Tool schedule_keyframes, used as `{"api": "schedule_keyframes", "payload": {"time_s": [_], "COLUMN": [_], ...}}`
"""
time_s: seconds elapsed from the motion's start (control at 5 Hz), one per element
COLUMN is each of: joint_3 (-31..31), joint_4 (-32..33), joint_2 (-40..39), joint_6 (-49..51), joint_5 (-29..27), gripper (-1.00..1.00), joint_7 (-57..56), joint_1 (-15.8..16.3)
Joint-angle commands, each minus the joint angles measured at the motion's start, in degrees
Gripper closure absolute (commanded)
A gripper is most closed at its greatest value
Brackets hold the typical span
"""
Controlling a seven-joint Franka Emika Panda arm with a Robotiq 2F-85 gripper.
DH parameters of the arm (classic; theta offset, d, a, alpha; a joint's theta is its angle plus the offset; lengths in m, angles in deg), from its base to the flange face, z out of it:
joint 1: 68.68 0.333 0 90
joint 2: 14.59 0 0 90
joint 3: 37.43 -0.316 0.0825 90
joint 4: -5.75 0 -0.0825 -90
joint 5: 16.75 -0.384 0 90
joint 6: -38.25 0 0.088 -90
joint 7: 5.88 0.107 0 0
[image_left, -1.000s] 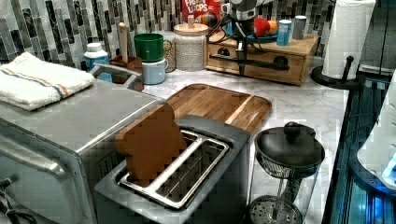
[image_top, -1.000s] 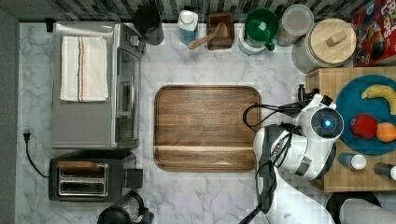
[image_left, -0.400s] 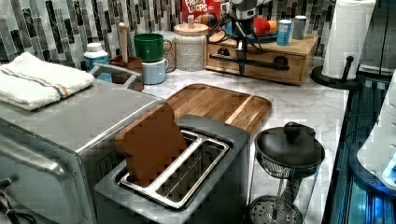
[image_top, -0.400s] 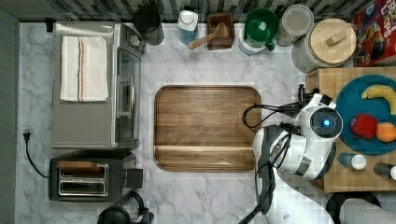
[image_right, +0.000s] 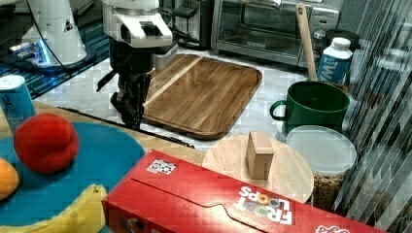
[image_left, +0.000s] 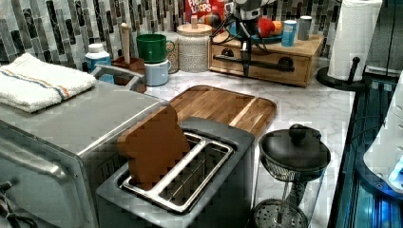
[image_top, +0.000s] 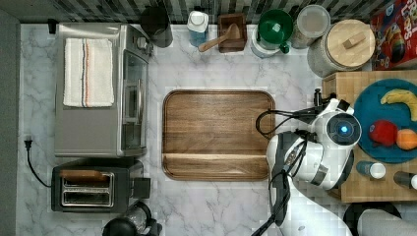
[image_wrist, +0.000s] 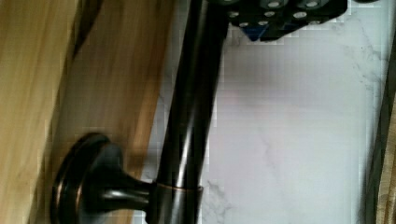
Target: Close the drawer.
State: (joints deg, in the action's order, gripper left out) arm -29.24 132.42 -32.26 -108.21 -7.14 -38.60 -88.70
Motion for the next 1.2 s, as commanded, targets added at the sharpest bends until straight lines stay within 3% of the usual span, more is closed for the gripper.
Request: {"api": "schedule_keyframes", "payload": {"time_s": [0.2,1.2], "joint_3": [5.61,6.06], "joint_4": [-9.38,-9.37], "joint_2": [3.13,3.11], "joint_6": [-2.39,-2.40], "joint_5": [1.72,1.51], "gripper": [1.00,1.00], "joint_7": [-0.55,-0.69], "joint_1": [-4.54,-4.10]}}
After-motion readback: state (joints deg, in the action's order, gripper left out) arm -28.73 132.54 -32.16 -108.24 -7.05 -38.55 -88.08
